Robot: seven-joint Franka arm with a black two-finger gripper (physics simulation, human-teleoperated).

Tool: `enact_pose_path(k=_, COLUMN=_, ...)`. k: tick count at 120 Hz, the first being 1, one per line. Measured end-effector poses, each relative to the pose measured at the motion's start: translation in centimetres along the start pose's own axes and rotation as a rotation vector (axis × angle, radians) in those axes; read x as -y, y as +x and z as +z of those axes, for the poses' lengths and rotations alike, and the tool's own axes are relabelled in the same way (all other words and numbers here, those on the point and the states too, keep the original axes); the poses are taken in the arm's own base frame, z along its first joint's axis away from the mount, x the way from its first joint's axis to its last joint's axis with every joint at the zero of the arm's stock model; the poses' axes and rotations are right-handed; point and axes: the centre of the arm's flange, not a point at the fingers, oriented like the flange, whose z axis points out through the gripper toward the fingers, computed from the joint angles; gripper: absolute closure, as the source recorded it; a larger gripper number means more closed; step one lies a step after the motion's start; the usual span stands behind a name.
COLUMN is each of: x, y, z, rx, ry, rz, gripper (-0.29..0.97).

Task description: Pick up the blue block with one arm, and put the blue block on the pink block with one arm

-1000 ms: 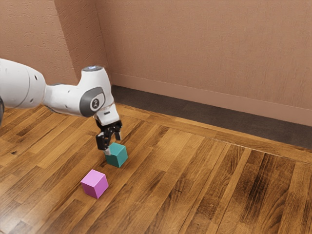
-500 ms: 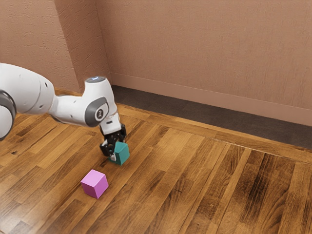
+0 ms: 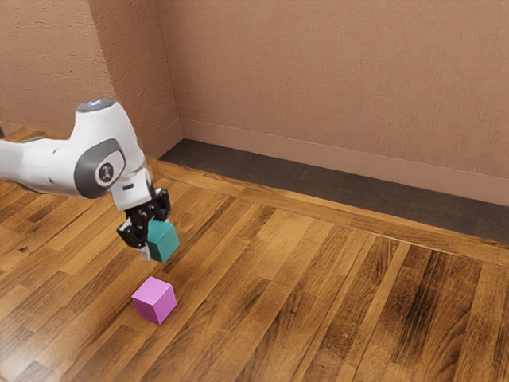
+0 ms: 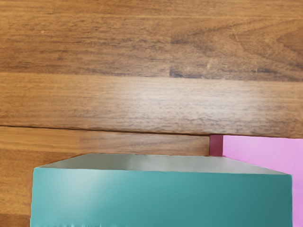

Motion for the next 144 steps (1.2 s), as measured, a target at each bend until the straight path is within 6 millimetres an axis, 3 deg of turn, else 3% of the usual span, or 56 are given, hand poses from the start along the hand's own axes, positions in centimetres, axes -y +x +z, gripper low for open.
enact_pose_path(k=23, x=-3.1, y=-0.5, z=1.0, rx=-0.008, ry=-0.082, rz=-0.008, gripper=0.34)
enact_pose_path(k=47, x=-4.5, y=-1.2, z=2.9, rx=-0.016, ry=-0.145, rz=-0.023, gripper=0.33)
enact_pose_path(k=80, x=-4.5, y=-0.3, z=4.3, rx=-0.033, ry=-0.16, rz=-0.014, gripper=0.33)
enact_pose_path(k=114, x=-4.4, y=-0.4, z=4.5, rx=-0.041, ry=-0.162, rz=-0.022, gripper=0.11)
enact_pose_path(k=122, x=-4.4, y=-0.3, z=3.1, rx=-0.042, ry=-0.145, rz=-0.02, gripper=0.08)
enact_pose_path(k=137, x=-4.7, y=0.5, z=-4.9, rx=-0.065, ry=-0.061, rz=-0.018, gripper=0.04)
enact_pose_path(k=144, x=-2.3, y=1.2, z=-10.0, rx=-0.075, ry=-0.014, rz=-0.012, gripper=0.03)
